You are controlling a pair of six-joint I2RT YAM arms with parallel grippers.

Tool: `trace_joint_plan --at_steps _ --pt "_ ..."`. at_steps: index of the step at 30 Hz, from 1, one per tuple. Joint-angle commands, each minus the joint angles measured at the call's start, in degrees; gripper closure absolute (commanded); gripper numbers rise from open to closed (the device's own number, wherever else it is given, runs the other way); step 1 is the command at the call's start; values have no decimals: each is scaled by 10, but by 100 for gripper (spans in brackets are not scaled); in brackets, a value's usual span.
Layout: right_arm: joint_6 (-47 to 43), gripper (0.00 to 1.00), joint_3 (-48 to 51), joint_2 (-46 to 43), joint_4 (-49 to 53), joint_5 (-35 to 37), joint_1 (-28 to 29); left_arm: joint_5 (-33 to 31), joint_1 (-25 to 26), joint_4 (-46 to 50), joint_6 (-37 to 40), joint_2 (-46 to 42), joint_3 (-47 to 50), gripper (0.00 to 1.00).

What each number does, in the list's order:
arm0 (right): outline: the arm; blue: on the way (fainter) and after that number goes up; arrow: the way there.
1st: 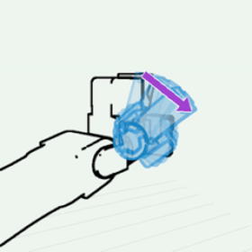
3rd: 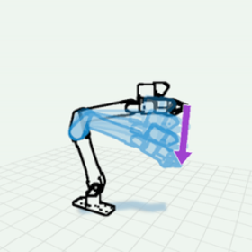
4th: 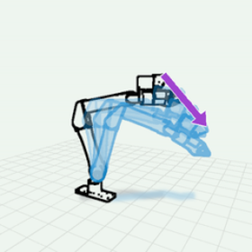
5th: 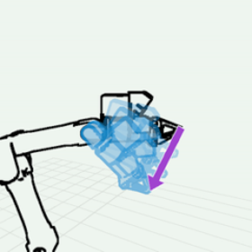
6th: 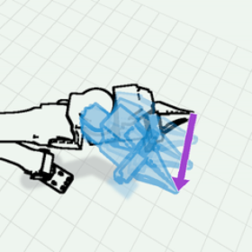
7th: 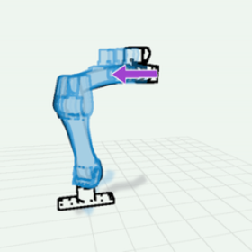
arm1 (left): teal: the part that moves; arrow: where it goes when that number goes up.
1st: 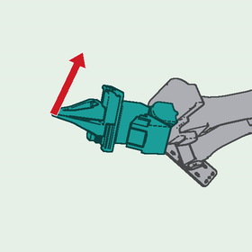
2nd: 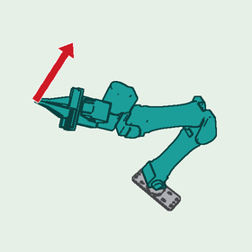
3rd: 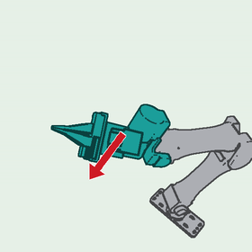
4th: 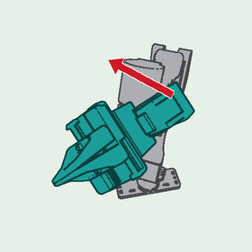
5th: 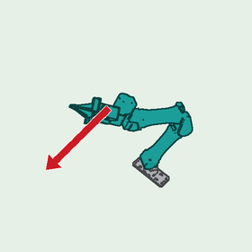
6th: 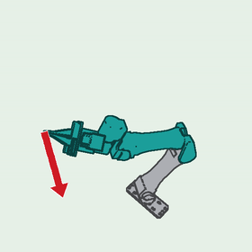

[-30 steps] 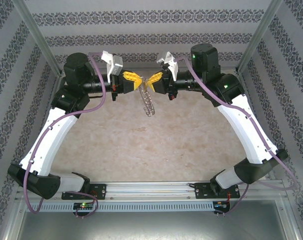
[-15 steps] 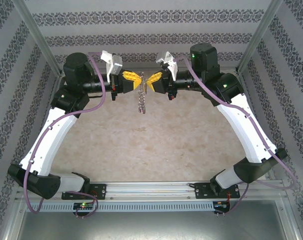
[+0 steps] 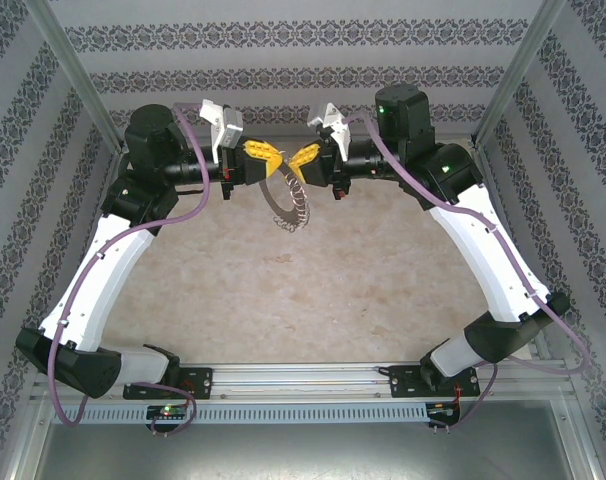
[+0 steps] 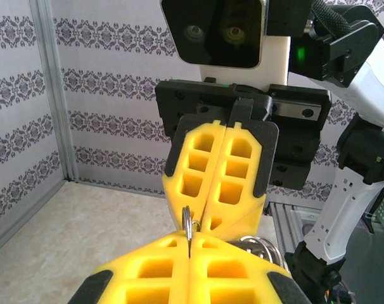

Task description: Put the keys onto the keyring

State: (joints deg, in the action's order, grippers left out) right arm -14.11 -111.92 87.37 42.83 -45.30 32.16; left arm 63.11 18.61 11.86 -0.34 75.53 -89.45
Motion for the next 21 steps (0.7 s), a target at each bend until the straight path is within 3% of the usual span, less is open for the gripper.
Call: trace_joint_plan --at_steps 1,7,21 --pt "-32 100 -15 1 7 38 13 20 -7 -46 -12 2 -2 100" --pt "-16 100 30 -23 -74 80 22 23 -8 -46 -16 1 -1 100" --pt "-24 100 86 -65 -160 181 33 23 -8 -46 -24 0 0 100"
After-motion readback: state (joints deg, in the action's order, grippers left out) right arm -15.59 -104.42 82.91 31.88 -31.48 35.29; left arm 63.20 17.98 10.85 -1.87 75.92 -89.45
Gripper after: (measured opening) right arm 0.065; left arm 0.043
